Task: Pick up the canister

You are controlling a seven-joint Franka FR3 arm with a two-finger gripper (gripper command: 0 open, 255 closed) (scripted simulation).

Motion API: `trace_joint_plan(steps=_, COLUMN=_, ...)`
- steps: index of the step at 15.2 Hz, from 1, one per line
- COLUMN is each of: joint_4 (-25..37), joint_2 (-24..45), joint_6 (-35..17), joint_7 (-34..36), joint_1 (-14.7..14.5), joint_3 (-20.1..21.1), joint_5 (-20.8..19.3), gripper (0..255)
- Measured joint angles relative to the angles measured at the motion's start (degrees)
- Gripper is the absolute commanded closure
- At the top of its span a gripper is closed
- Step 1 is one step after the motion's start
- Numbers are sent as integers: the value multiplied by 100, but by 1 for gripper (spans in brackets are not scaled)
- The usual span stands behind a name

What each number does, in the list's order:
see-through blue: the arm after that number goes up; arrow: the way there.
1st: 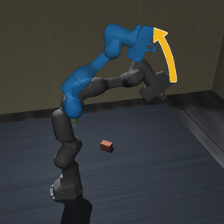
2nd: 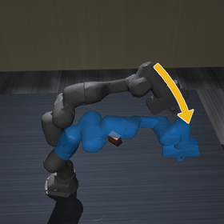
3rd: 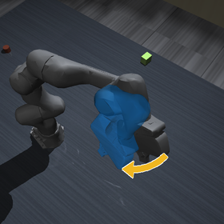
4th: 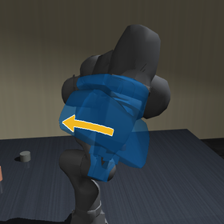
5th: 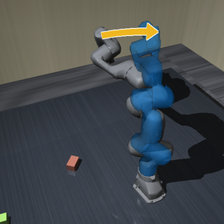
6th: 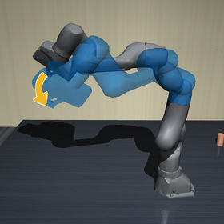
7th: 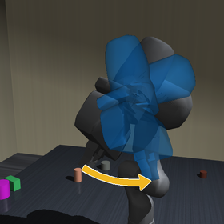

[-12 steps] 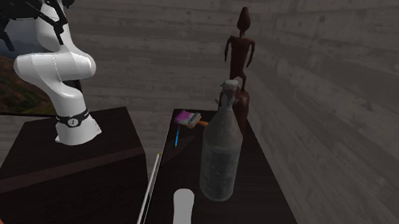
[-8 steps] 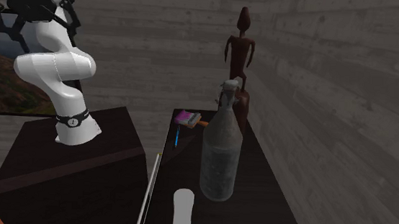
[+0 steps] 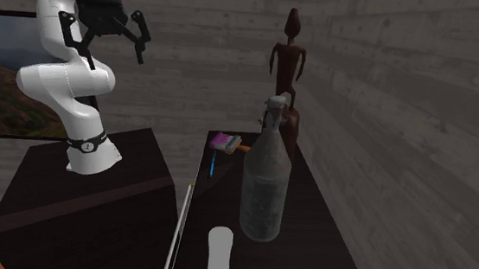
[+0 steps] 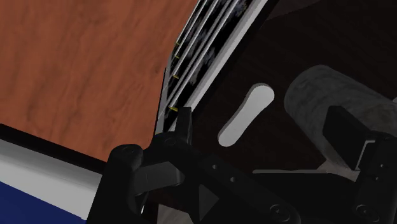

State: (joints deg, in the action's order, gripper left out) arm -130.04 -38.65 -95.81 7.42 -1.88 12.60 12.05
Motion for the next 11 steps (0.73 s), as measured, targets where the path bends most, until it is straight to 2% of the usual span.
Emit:
trace_joint_plan(steps=6, joint_4=568, joint_2=908, joint_6=-452, joint_7=1012, joint_1=-5, joint_3=839, joint_5=101, gripper=0)
trace_joint_plan(steps=11, joint_4=1249, joint_2=1820, joint_6=-725, joint_7=1910, joint_1=56, joint_3=1518, joint_5=-94, gripper=0)
